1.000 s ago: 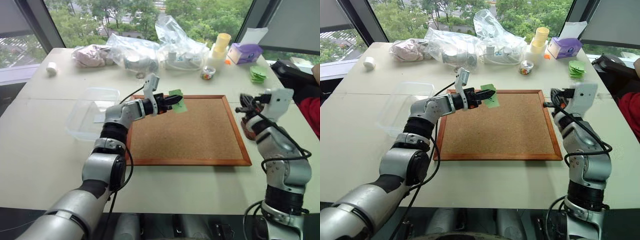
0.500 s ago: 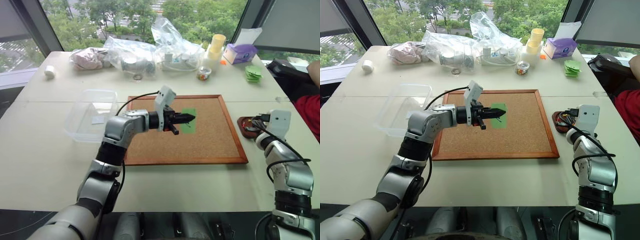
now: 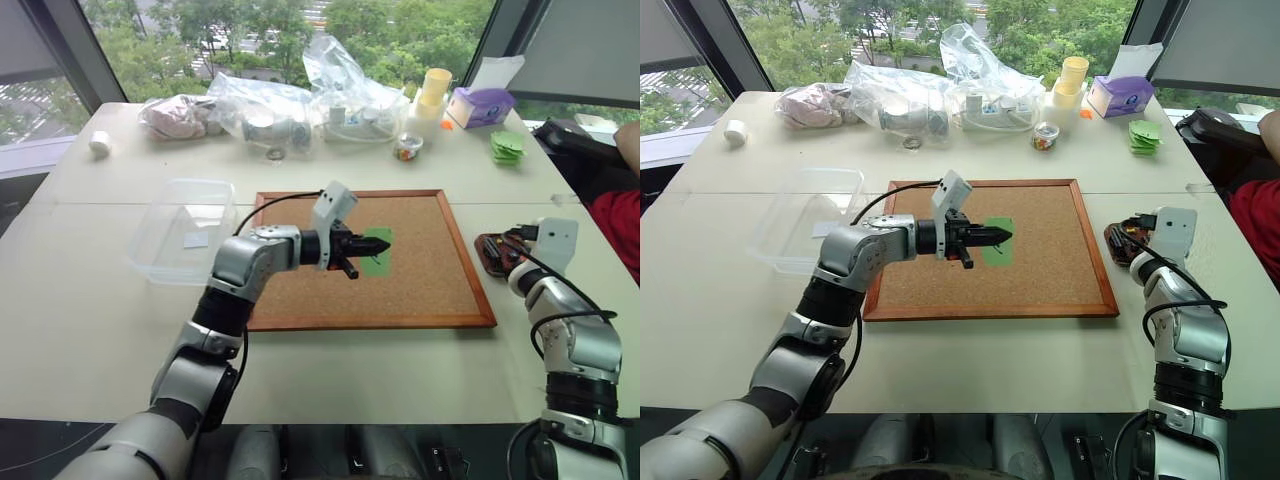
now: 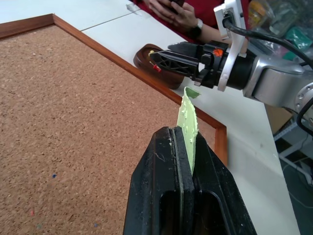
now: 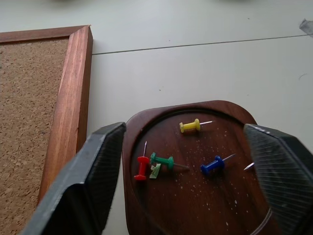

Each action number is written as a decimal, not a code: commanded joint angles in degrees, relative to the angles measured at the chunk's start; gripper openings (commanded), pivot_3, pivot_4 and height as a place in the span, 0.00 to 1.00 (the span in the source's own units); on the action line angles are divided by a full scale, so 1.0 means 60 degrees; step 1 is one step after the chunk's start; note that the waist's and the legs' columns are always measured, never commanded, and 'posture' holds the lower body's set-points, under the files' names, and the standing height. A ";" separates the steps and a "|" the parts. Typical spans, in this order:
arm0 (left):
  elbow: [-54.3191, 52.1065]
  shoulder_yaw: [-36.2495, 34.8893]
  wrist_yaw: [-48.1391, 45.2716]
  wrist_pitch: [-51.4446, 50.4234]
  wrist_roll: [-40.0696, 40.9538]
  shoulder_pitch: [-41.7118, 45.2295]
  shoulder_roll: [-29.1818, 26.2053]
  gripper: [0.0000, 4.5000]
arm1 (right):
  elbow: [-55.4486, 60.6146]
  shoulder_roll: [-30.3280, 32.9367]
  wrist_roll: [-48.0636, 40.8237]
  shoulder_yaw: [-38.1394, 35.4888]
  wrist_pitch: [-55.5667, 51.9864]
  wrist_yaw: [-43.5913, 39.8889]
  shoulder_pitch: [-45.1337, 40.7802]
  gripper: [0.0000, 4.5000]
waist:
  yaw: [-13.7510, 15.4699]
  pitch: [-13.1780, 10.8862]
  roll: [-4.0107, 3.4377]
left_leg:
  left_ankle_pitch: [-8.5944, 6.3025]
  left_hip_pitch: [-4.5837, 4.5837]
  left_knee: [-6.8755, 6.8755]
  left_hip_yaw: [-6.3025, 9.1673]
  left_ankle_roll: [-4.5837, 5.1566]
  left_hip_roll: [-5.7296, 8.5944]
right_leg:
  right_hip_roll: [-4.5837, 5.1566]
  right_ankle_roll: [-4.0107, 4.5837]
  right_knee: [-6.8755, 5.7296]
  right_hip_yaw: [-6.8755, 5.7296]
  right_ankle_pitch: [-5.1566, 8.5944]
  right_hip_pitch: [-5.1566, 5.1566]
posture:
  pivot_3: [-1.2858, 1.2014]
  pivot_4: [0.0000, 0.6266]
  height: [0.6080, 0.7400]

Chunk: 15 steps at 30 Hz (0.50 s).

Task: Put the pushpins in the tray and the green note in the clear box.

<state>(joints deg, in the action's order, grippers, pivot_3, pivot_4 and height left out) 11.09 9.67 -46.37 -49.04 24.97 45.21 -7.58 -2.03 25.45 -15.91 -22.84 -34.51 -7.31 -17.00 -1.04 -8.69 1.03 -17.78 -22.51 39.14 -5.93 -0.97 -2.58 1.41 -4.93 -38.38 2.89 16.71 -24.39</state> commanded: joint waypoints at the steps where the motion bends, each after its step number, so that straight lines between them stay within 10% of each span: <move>1: -0.0277 -0.0236 0.0065 0.0117 0.0142 0.0148 0.0004 0.00 | 0.0109 0.0066 -0.0062 -0.0266 0.0284 0.0059 -0.0171 1.00 | 0.0002 0.0000 0.0000 | 0.0000 0.0000 0.0000 0.0000 0.0000 0.0000 | 0.0000 0.0000 0.0000 0.0000 0.0000 0.0000 | 0.52 0.24 0.99; 15: -0.0122 -0.0498 0.0223 0.0182 0.0201 0.0138 -0.0127 0.00 | 0.0384 -0.0318 -0.1035 -0.1231 0.0808 0.0516 -0.0564 1.00 | 0.0003 0.0000 -0.0001 | 0.0000 0.0000 0.0000 -0.0001 0.0000 0.0000 | 0.0003 0.0000 0.0000 0.0001 0.0000 0.0000 | 0.52 0.24 0.99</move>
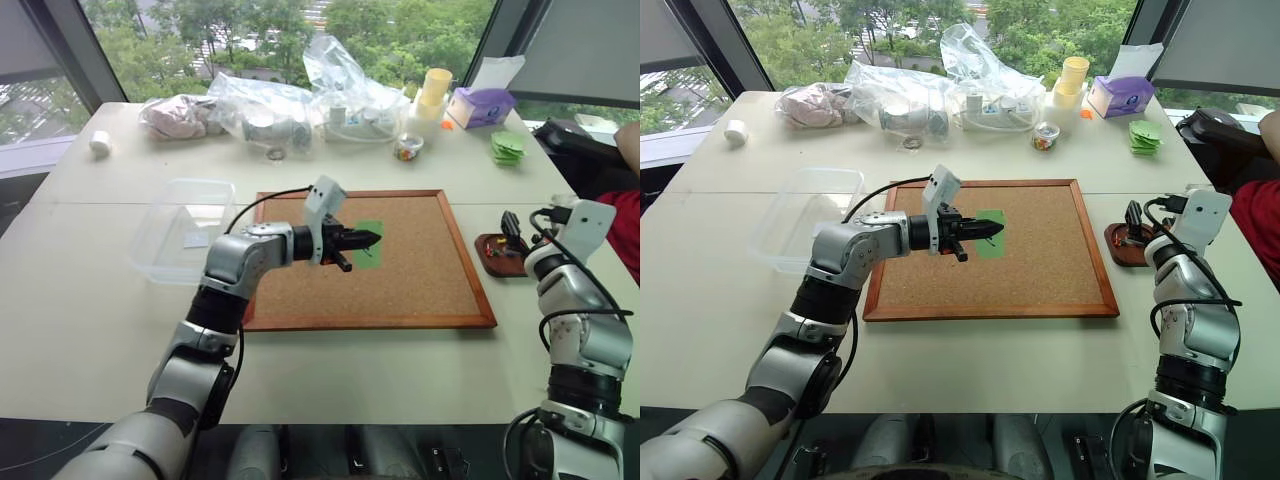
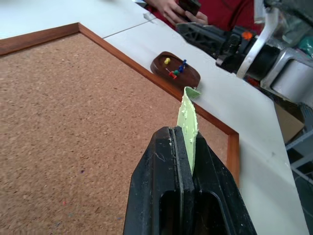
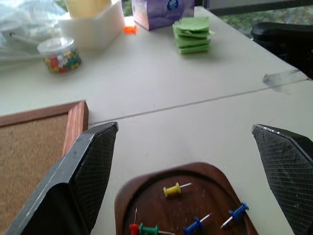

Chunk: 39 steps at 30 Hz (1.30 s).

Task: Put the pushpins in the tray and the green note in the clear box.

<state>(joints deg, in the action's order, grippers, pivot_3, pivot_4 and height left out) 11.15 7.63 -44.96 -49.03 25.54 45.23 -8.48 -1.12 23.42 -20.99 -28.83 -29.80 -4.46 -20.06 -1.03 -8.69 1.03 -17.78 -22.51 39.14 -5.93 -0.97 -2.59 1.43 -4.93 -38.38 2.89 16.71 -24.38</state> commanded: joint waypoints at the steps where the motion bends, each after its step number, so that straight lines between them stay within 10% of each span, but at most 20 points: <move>1: -0.0149 -0.0162 0.0002 0.0171 0.0112 0.0120 0.0026 0.00 | 0.0232 0.0040 -0.0183 -0.0212 0.0044 0.0030 -0.0017 1.00 | 0.0005 0.0000 0.0000 | 0.0000 0.0000 0.0000 -0.0001 0.0000 0.0001 | 0.0001 0.0000 0.0000 0.0000 0.0000 0.0000 | 0.52 0.24 0.99; 14: -0.0770 -0.1358 0.0693 -0.0668 0.0635 0.0414 -0.0626 0.00 | 0.2901 0.0525 -0.0284 0.2345 0.0213 -0.2251 0.0706 1.00 | -0.0156 -0.0008 -0.0015 | 0.0000 0.0000 -0.0001 -0.0001 0.0000 -0.0005 | -0.0006 0.0000 -0.0001 0.0003 0.0000 -0.0004 | 0.52 0.24 0.99; 28: -0.1077 -0.4515 0.2124 -0.5230 0.0714 0.0358 -0.6441 0.00 | 0.4977 0.0515 -0.1468 0.5321 -0.1309 -0.4684 -0.0366 1.00 | -0.0200 -0.0020 0.0013 | 0.0000 -0.0004 -0.0003 0.0015 -0.0001 -0.0021 | -0.0009 0.0004 -0.0003 -0.0013 0.0001 -0.0009 | 0.52 0.24 0.99; 39: -0.1242 -0.5819 0.2873 -0.5684 0.0712 -0.1434 -0.5355 0.00 | 0.3732 -0.0053 -0.0724 0.5993 -0.0423 -0.4993 -0.0446 1.00 | 0.0023 -0.0005 0.0070 | -0.0007 -0.0011 0.0007 0.0007 0.0011 -0.0002 | 0.0026 0.0004 -0.0002 -0.0036 0.0000 -0.0006 | 0.52 0.24 0.99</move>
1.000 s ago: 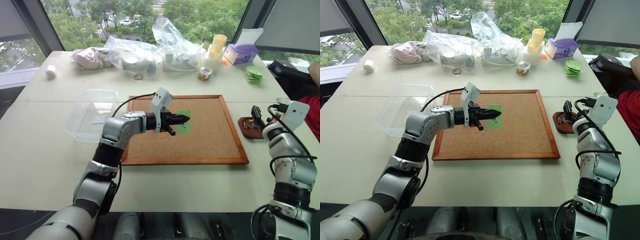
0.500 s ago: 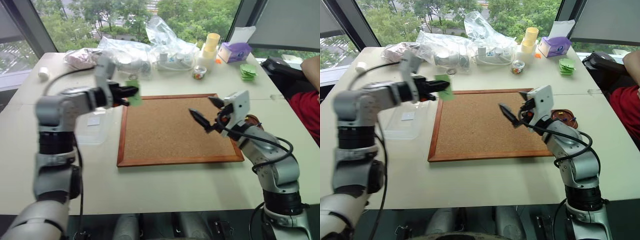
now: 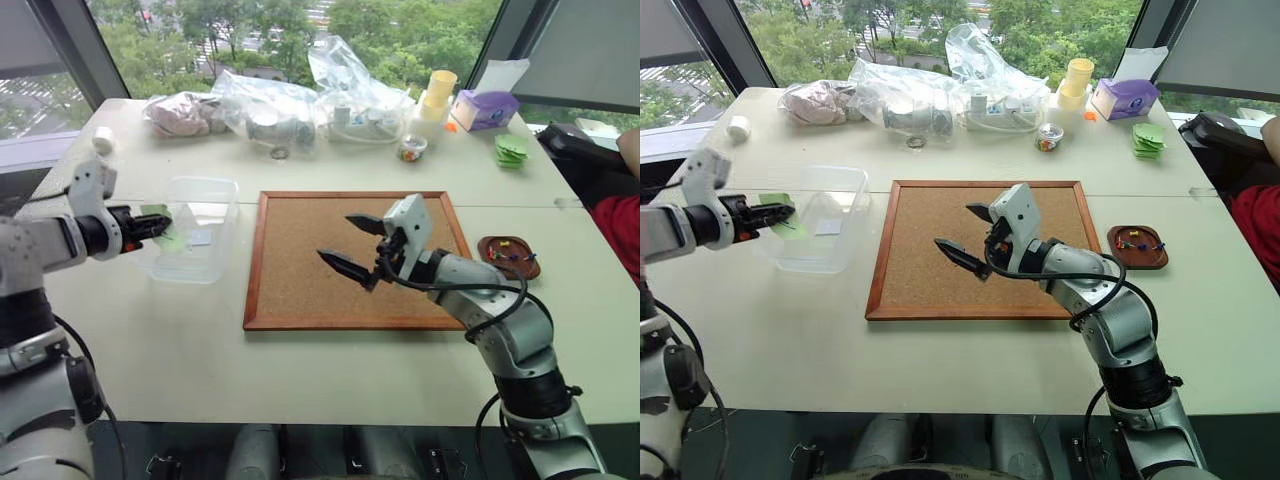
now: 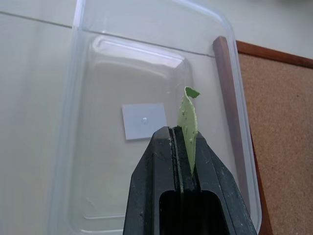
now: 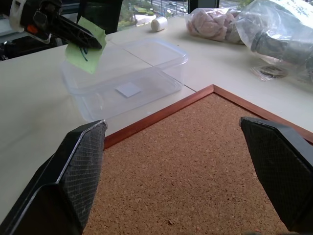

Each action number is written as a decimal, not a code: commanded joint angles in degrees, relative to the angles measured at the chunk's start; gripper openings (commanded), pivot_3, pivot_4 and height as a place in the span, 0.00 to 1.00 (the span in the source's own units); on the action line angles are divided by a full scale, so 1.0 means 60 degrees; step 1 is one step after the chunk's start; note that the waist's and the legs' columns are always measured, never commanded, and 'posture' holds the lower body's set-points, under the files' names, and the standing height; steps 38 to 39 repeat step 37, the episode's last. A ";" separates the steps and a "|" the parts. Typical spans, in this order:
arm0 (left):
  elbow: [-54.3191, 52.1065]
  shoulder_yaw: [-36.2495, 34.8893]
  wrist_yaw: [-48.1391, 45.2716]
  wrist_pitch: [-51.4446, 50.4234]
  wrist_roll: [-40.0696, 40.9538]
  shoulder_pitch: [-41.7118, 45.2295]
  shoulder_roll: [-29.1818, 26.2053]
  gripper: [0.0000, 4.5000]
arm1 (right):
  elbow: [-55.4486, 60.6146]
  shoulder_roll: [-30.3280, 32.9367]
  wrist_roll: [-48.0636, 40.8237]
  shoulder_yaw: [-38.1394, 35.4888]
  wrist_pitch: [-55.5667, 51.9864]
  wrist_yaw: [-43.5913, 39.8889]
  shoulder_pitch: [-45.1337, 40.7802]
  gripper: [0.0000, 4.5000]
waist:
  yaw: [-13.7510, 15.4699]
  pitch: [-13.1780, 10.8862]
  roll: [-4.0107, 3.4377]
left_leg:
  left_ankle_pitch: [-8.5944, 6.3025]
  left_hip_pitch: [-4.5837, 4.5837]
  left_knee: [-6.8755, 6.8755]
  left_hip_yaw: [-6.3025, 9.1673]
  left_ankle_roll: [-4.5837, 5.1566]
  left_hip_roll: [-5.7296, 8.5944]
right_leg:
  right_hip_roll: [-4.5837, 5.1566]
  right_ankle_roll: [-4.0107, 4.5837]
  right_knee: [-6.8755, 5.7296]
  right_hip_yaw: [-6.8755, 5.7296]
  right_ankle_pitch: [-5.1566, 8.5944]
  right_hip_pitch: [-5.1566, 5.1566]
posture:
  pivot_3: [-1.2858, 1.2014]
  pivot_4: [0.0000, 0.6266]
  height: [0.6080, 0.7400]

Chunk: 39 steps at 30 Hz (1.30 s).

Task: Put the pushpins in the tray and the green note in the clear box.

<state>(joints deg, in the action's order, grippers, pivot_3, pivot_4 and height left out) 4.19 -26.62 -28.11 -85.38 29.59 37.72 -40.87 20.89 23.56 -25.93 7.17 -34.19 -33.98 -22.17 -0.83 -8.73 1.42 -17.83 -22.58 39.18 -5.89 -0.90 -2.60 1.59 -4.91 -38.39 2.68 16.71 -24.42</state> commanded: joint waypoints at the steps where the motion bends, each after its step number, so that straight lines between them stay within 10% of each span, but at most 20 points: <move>1: -0.0015 -0.0055 0.0046 0.0506 0.0017 -0.0230 0.0068 0.00 | 0.0046 -0.0079 0.0127 -0.0012 0.0336 -0.0076 -0.0065 1.00 | -0.0012 -0.0001 0.0009 | 0.0000 -0.0003 0.0000 0.0001 0.0000 -0.0003 | 0.0000 0.0000 0.0000 0.0000 0.0000 -0.0003 | 0.52 0.24 0.99; 11: 0.0827 0.0548 -0.0166 0.1956 -0.0141 0.0252 -0.0153 0.97 | 0.0041 -0.0124 0.0308 -0.0333 0.0443 0.0213 0.0183 1.00 | -0.0023 0.0000 0.0018 | 0.0001 -0.0002 0.0000 -0.0001 -0.0003 -0.0009 | 0.0008 0.0002 0.0000 0.0000 -0.0001 -0.0005 | 0.52 0.24 0.99; 25: 0.0735 0.1873 -0.3209 0.5682 -0.0138 0.1545 -0.1722 0.99 | 0.0336 0.0046 -0.0253 -0.1630 -0.0004 0.0658 0.0490 1.00 | -0.0004 0.0001 0.0018 | -0.0001 -0.0003 -0.0001 -0.0015 0.0000 -0.0003 | -0.0006 0.0002 0.0003 -0.0002 -0.0001 -0.0007 | 0.52 0.24 0.99; 29: -0.3109 0.2663 -0.3055 0.4465 0.1815 0.0745 -0.0011 0.99 | 0.1228 0.0917 -0.1370 -0.3788 -0.1218 0.1004 0.1497 1.00 | 0.0257 0.0001 0.0012 | -0.0017 -0.0023 0.0007 0.0003 0.0028 0.0012 | 0.0013 0.0002 0.0006 -0.0005 -0.0001 -0.0002 | 0.52 0.24 0.99; 39: -0.5142 0.3925 -0.1296 0.4098 0.2752 -0.1245 0.3048 0.99 | 0.1877 0.1525 -0.1703 -0.4329 -0.2035 0.1260 0.2602 1.00 | -0.0073 0.0012 0.0005 | -0.0029 0.0007 -0.0002 -0.0009 0.0050 -0.0008 | -0.0004 -0.0020 0.0029 0.0046 -0.0013 0.0012 | 0.52 0.24 0.99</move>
